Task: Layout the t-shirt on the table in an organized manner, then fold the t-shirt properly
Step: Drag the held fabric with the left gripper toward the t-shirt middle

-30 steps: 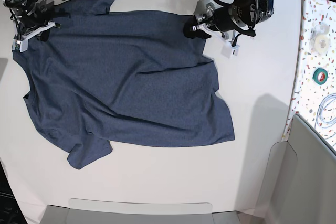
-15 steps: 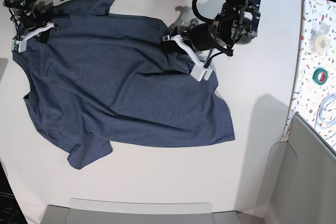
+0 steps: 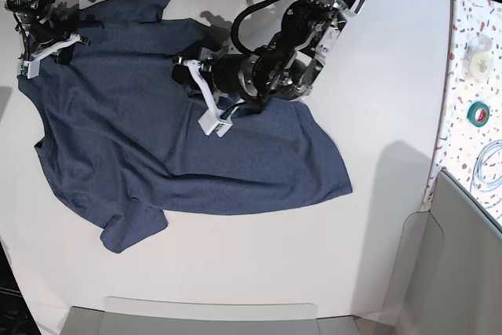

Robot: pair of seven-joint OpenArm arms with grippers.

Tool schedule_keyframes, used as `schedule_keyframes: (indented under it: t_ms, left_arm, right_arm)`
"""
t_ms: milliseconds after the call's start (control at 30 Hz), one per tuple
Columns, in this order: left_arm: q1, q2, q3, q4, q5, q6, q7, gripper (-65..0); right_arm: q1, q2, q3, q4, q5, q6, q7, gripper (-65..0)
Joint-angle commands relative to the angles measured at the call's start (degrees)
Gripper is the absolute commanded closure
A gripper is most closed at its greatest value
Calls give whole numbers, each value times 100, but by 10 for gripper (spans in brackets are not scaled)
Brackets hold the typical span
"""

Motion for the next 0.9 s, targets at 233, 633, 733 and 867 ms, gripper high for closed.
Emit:
schedule_keyframes:
  t_ms: [233, 633, 733, 867]
  left_arm:
    - [-687, 181, 1150, -1197, -151, -24, -931, -47]
    - [-212, -127, 350, -221, -301, 573, -1071, -361]
    - [236, -338, -494, 588, -863, 573, -948, -355]
    - [606, -733, -1154, 1203, -1531, 573, -878, -355]
  right_arm:
    - [-113, -5, -2, -198, -291, -64, -450, 0]
    - [-122, -14, -2, -198, -291, -64, -450, 0]
    - [-122, -14, -2, -198, -291, -64, -450, 0]
    - [-122, -14, -2, -198, -291, -64, -450, 0]
